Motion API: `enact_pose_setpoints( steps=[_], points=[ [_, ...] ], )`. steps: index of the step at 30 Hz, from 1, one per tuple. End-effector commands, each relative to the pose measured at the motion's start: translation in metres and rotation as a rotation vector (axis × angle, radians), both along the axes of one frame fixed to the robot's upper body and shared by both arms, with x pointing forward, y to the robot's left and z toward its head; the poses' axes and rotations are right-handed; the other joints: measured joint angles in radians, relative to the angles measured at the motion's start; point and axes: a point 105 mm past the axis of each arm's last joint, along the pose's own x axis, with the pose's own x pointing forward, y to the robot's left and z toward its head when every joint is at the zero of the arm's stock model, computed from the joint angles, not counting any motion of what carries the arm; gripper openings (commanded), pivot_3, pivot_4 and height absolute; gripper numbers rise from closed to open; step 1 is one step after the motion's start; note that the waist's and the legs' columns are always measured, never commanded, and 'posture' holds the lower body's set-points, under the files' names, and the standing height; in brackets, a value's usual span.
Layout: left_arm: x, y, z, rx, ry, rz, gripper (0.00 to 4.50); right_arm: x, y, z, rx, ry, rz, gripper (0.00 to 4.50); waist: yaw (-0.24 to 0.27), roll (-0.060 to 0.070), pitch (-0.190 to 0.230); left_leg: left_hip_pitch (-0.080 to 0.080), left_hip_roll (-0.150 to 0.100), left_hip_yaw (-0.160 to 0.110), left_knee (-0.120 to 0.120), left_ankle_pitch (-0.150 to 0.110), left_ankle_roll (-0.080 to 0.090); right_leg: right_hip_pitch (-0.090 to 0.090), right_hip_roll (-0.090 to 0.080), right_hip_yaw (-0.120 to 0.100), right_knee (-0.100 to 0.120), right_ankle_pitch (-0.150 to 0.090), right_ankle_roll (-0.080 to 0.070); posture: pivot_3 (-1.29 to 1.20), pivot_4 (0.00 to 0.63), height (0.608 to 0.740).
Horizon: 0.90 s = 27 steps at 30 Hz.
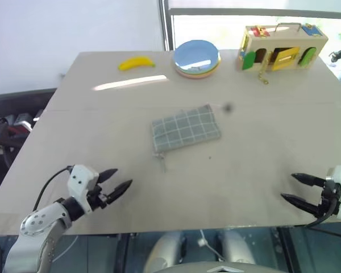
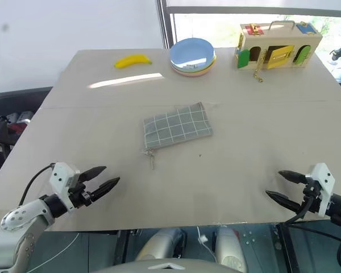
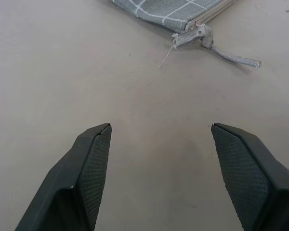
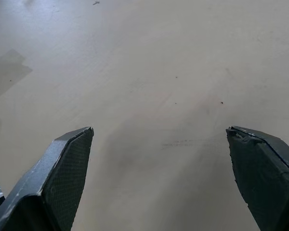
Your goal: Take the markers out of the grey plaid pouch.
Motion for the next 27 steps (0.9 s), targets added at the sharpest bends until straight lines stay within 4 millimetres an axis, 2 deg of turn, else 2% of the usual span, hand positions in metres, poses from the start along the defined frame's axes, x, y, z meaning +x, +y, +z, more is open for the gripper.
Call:
enact_pose_setpoints(
  steps=[1,11,27],
  points=[
    [0.005,-0.006,0.005,-0.009,-0.032,-0.022,3.43,0.001,-0.002,0.016,-0.004,-0.057,0.003,4.5,0.0,0.0,0.0,0.0,0.0,0.0,0.0,0.0,0.0,0.0,0.0,0.0,0.0,0.0,0.0,0.0,0.15,0.74],
    [0.014,-0.019,0.003,-0.041,-0.005,-0.029,3.43,0.0,0.001,0.023,0.003,-0.074,-0.002,4.5,0.0,0.001,0.0,0.0,0.0,0.0,0.0,0.0,0.0,0.0,0.0,0.0,0.0,0.0,0.0,0.0,0.15,0.74],
    [0.021,-0.021,0.007,-0.036,-0.066,-0.04,3.43,-0.002,0.005,0.029,0.031,-0.07,0.022,4.5,0.001,0.001,0.0,0.0,0.0,0.0,0.0,0.0,0.0,0.0,0.0,0.0,0.0,0.0,0.0,0.0,0.15,0.74]
  ],
)
